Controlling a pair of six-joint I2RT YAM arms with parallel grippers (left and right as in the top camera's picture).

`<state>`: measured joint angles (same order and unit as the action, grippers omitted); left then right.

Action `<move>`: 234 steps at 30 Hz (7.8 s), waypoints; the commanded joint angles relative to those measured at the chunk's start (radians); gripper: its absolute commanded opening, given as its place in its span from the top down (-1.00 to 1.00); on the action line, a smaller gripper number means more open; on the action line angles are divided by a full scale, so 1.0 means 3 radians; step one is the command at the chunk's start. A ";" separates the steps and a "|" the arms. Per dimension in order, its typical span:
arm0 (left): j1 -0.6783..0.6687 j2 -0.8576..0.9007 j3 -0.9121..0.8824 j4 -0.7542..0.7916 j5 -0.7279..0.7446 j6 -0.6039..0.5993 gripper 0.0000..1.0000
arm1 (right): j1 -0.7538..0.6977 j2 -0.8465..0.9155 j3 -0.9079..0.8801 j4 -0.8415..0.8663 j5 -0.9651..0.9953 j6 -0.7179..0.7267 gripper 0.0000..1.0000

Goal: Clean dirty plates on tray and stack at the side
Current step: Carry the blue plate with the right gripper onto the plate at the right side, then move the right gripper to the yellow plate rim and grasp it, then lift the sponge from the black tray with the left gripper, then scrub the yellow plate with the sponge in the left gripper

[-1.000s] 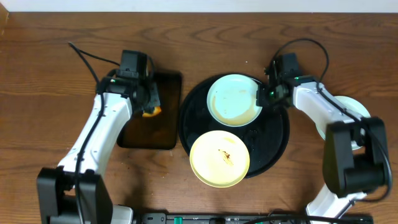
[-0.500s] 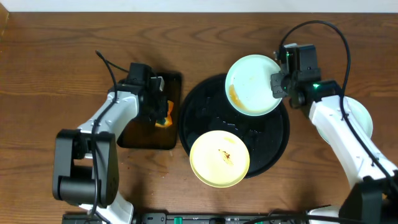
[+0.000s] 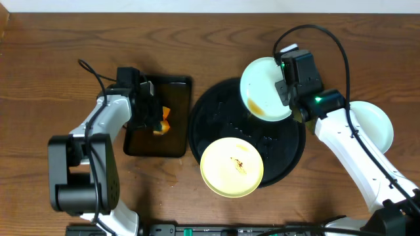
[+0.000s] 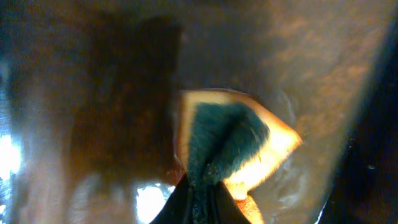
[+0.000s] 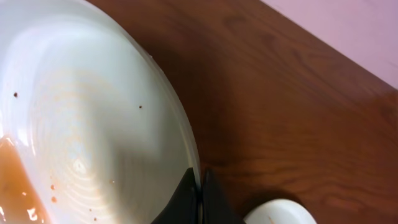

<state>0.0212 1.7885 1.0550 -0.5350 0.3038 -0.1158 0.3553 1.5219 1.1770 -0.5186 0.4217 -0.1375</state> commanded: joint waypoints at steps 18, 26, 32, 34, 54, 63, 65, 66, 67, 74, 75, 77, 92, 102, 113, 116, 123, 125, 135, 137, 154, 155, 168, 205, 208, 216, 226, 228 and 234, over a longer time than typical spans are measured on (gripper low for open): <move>-0.0025 -0.0521 0.0001 -0.0118 -0.0117 -0.0034 0.68 | 0.0642 -0.0151 0.0022 0.0332 0.1174 -0.1015 0.98; -0.0025 -0.0521 0.0001 -0.0118 -0.0118 -0.0033 0.66 | 0.0757 -0.0151 0.0022 0.0547 0.1570 -0.0938 0.98; -0.0025 -0.0521 0.0001 -0.0117 -0.0118 -0.0032 0.49 | 0.0434 -0.0151 0.0022 0.0170 0.1420 0.0310 0.98; -0.0025 -0.0521 0.0003 -0.0118 -0.0118 -0.0032 0.42 | 0.0205 -0.0151 0.0022 -0.0120 0.1253 0.0796 0.98; -0.0025 -0.0521 0.0003 -0.0118 -0.0118 -0.0032 0.23 | -0.2289 -0.0089 -0.0155 -0.0855 0.0134 0.1617 0.98; -0.0025 -0.0521 0.0001 -0.0121 -0.0117 -0.0032 0.23 | -0.2569 0.0005 -0.0580 -0.0454 -0.0258 0.1667 0.79; -0.0025 -0.0521 0.0001 -0.0120 -0.0117 -0.0032 0.23 | -0.2567 -0.0009 -0.0567 -0.0383 -0.0393 0.1665 0.48; -0.0025 -0.0521 0.0001 -0.0120 -0.0118 -0.0032 0.23 | -0.2561 -0.0020 -0.0554 -0.0371 -0.0495 0.1663 0.40; -0.0025 -0.0521 0.0001 -0.0120 -0.0117 -0.0032 0.23 | -0.2544 -0.0041 -0.0539 -0.0366 -0.0651 0.1649 0.38; -0.0025 -0.0521 0.0001 -0.0121 -0.0117 -0.0033 0.22 | -0.2163 -0.0117 -0.0529 -0.0370 -0.2659 0.1053 0.30; -0.0025 -0.0521 0.0001 -0.0121 -0.0117 -0.0033 0.21 | -0.2061 -0.0117 -0.0529 -0.0426 -0.2809 0.0985 0.30; -0.0025 -0.0521 0.0000 -0.0120 -0.0118 -0.0032 0.20 | -0.1844 -0.0117 -0.0529 -0.0528 -0.2866 0.0950 0.26; -0.0025 -0.0516 -0.0017 -0.0145 -0.0118 -0.0032 0.09 | -0.0013 0.0427 -0.0535 -0.1156 -0.2579 0.1045 0.17; -0.0025 -0.0516 -0.0017 -0.0183 -0.0118 -0.0033 0.09 | 0.0282 0.1005 -0.0535 -0.1108 -0.2340 0.1363 0.61; -0.0025 -0.0511 -0.0017 -0.0183 -0.0117 -0.0034 0.11 | 0.0259 0.0941 -0.0526 -0.0340 -0.1878 0.1761 0.98; -0.0025 -0.0477 -0.0020 -0.0183 -0.0117 -0.0047 0.10 | 0.0259 0.0933 -0.0526 -0.0261 -0.1593 0.1881 0.98; -0.0114 -0.0243 -0.0058 -0.0179 -0.0254 -0.0057 0.03 | 0.0259 0.0933 -0.0526 -0.0142 -0.1308 0.1928 0.98; -0.0163 -0.0136 -0.0058 -0.0169 -0.0421 -0.0061 0.03 | 0.0261 0.0933 -0.0526 -0.0136 -0.1310 0.1928 0.98; -0.0278 0.0173 -0.0053 0.0011 -0.0468 -0.0139 0.85 | 0.0261 0.0933 -0.0526 -0.0203 -0.1321 0.1926 0.98; -0.0278 0.0125 -0.0034 0.0009 -0.0467 -0.0212 0.85 | 0.0259 0.0933 -0.0526 -0.0219 -0.1312 0.1925 0.98; -0.0278 -0.0732 0.0034 0.0125 -0.0468 -0.0268 0.85 | 0.0253 0.0933 -0.0526 -0.0209 -0.1141 0.1925 0.98; -0.0278 -0.0732 0.0033 0.0134 -0.0468 -0.0268 0.85 | 0.0254 0.0933 -0.0526 -0.0202 -0.1143 0.1925 0.98; -0.0278 -0.1012 0.0033 0.0749 -0.0571 0.0061 0.86 | 0.0254 0.0933 -0.0526 -0.0188 -0.1132 0.1862 0.98; -0.0954 -0.0454 0.0446 -0.0225 0.0182 -0.0791 0.86 | 0.0254 0.0933 -0.0526 -0.0177 -0.1158 0.1802 0.98; -0.1197 -0.0402 0.0446 -0.0103 0.0182 -0.0806 0.86 | 0.0254 0.0933 -0.0526 -0.0175 -0.1158 0.1802 0.98; -0.1797 0.0039 0.0445 0.0460 0.0706 -0.1057 0.86 | 0.0254 0.0933 -0.0526 -0.0177 -0.1160 0.1803 0.98; -0.1947 0.0470 0.0445 0.0820 0.1264 -0.1553 0.85 | 0.0253 0.0933 -0.0526 -0.0178 -0.1158 0.1802 0.98; -0.1953 0.0537 0.0444 0.0847 0.1411 -0.1554 0.85 | 0.0254 0.0933 -0.0526 -0.0177 -0.1158 0.1803 0.98; -0.2027 0.0732 0.0443 0.0907 0.1512 -0.1553 0.86 | 0.0254 0.0933 -0.0526 -0.0177 -0.1157 0.1802 0.98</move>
<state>-0.5713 1.9717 1.1732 -0.2707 0.7021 -0.5709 0.4332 1.7924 1.0256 -0.5648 -0.0078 0.4126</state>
